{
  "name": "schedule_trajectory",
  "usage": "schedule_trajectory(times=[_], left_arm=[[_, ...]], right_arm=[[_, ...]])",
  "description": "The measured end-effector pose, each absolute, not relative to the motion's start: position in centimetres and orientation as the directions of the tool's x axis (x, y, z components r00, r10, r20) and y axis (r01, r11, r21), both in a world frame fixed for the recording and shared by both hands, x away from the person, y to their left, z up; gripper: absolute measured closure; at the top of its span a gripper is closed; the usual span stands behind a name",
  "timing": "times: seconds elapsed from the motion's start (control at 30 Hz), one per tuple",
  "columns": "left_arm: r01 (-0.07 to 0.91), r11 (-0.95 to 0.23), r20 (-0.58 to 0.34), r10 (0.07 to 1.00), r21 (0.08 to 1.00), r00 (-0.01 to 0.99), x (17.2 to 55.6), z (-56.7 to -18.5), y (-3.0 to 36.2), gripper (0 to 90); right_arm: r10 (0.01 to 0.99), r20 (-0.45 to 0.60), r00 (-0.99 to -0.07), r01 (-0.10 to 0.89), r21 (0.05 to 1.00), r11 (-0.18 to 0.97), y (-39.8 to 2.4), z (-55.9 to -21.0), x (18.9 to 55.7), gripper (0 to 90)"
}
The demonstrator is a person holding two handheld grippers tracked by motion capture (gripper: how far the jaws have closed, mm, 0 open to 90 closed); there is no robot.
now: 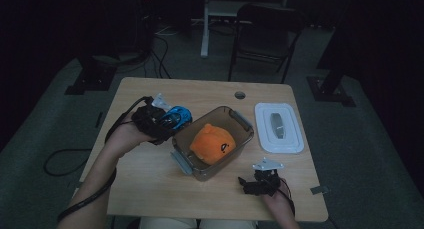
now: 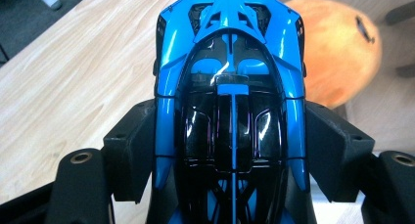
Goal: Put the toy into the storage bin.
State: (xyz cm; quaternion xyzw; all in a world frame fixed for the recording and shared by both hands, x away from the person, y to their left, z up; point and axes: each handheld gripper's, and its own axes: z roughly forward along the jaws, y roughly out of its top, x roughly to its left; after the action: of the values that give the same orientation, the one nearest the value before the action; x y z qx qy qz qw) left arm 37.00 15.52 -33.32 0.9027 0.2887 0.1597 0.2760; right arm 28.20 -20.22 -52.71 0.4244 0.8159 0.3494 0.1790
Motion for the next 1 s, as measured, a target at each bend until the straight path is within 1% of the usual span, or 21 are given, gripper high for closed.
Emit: schedule_trajectory(times=[0.2, 0.33, 0.5, 0.63, 0.73, 0.9, 1.0], left_arm=[[0.401, -0.696, 0.117, 0.569, 0.595, 0.814, 37.6, -33.2, 12.6, 28.9], [0.373, -0.722, 0.118, 0.530, 0.583, 0.840, 38.0, -33.3, 10.5, 28.9], [0.364, -0.729, 0.093, 0.503, 0.579, 0.859, 38.7, -34.2, 7.8, 28.9], [0.360, -0.750, 0.077, 0.478, 0.555, 0.875, 39.2, -35.4, 6.1, 28.9], [0.360, -0.764, 0.077, 0.469, 0.536, 0.880, 39.5, -36.1, 5.6, 28.9], [0.390, -0.764, 0.068, 0.489, 0.515, 0.869, 40.3, -37.3, 5.8, 28.9], [0.391, -0.779, 0.072, 0.484, 0.491, 0.872, 40.5, -38.1, 5.9, 28.9]], right_arm=[[0.817, 0.005, -0.576, 0.568, 0.722, 0.395, -20.2, -52.7, 28.2, 11.9], [0.817, 0.005, -0.576, 0.567, 0.722, 0.395, -20.2, -52.7, 28.2, 11.9], [0.817, 0.005, -0.576, 0.567, 0.723, 0.396, -20.2, -52.7, 28.2, 11.9], [0.817, 0.004, -0.577, 0.566, 0.723, 0.396, -20.2, -52.7, 28.2, 11.9], [0.816, 0.003, -0.579, 0.564, 0.723, 0.398, -20.2, -52.7, 28.2, 11.9], [0.815, 0.005, -0.579, 0.566, 0.723, 0.397, -20.2, -52.7, 28.2, 11.9], [0.815, 0.005, -0.580, 0.565, 0.723, 0.398, -20.2, -52.7, 28.2, 11.9]])
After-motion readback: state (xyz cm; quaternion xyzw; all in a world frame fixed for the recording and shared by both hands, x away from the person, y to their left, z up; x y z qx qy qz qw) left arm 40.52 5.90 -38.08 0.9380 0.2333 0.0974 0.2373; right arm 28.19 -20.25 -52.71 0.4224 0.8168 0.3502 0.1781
